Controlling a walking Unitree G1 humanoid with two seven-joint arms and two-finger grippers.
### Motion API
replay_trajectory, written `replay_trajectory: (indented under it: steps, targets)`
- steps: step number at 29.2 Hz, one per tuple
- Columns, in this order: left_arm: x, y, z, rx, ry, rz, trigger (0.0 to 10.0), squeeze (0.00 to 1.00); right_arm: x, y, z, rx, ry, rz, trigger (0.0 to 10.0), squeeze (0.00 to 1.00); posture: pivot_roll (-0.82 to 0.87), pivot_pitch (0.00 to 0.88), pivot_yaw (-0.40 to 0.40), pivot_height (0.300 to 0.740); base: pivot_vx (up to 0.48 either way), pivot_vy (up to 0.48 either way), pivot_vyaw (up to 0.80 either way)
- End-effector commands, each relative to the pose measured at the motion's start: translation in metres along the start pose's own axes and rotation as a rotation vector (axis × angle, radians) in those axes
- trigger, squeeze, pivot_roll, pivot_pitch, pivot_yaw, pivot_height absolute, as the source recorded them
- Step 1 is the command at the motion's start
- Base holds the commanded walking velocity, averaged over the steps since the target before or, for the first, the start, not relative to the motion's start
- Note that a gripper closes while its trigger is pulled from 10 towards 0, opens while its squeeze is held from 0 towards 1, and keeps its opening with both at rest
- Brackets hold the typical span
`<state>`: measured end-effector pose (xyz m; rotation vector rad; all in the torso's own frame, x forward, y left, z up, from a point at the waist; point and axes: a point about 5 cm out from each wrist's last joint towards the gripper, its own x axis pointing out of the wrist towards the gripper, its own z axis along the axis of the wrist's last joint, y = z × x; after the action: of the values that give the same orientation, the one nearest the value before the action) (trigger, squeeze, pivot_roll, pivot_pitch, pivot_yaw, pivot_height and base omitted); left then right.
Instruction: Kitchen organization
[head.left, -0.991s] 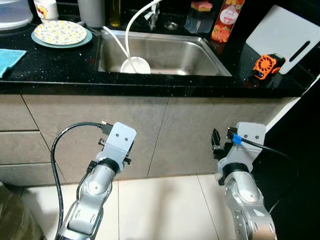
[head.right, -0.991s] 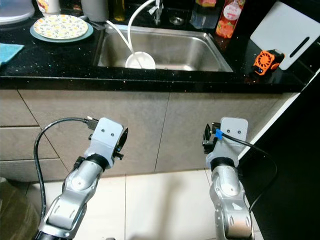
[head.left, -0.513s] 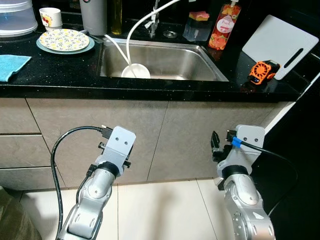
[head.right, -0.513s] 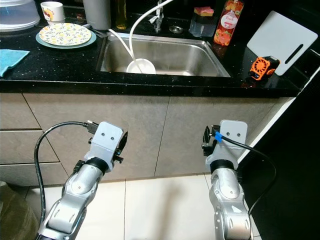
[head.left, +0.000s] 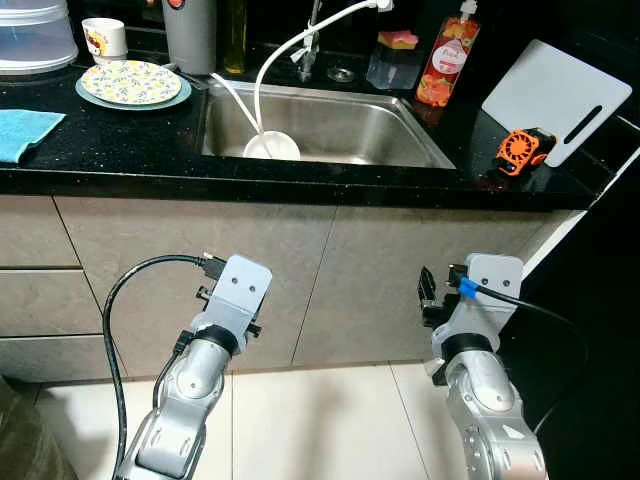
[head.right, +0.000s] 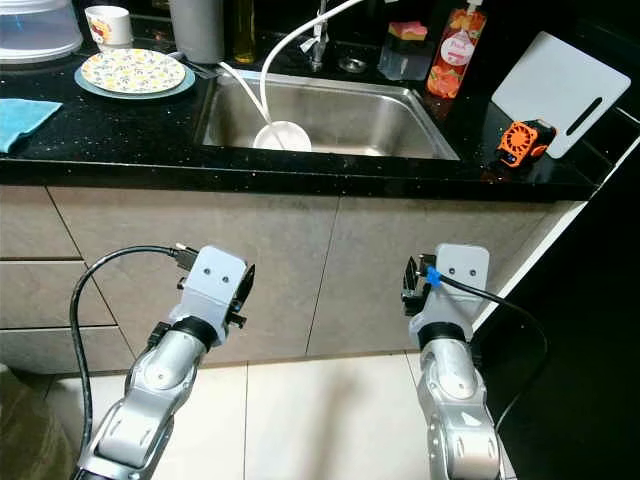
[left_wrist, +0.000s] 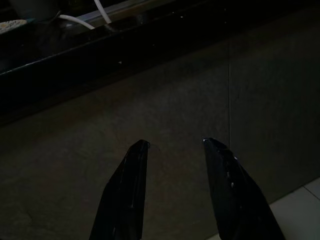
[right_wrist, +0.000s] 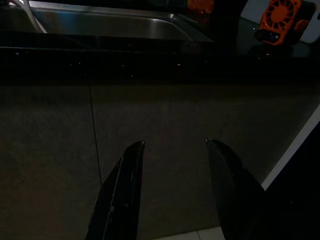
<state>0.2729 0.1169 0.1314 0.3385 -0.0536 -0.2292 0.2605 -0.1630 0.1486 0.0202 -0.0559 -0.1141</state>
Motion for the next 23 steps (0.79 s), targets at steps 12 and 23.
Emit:
replay_trajectory:
  steps: [12, 23]
  targets:
    - [-0.001, 0.001, -0.002, 0.009, 0.005, -0.021, 10.0, 0.00, 0.000, 0.001, 0.003, 0.031, -0.024, -0.035, 10.0, 0.00, 0.23, 0.000, -0.051, 0.740, 0.000, 0.000, 0.00]
    - [0.000, 0.008, -0.003, 0.002, 0.011, -0.019, 10.0, 0.00, 0.001, 0.006, 0.003, 0.056, -0.031, -0.040, 10.0, 0.00, 0.23, 0.000, -0.037, 0.740, 0.000, 0.000, 0.00]
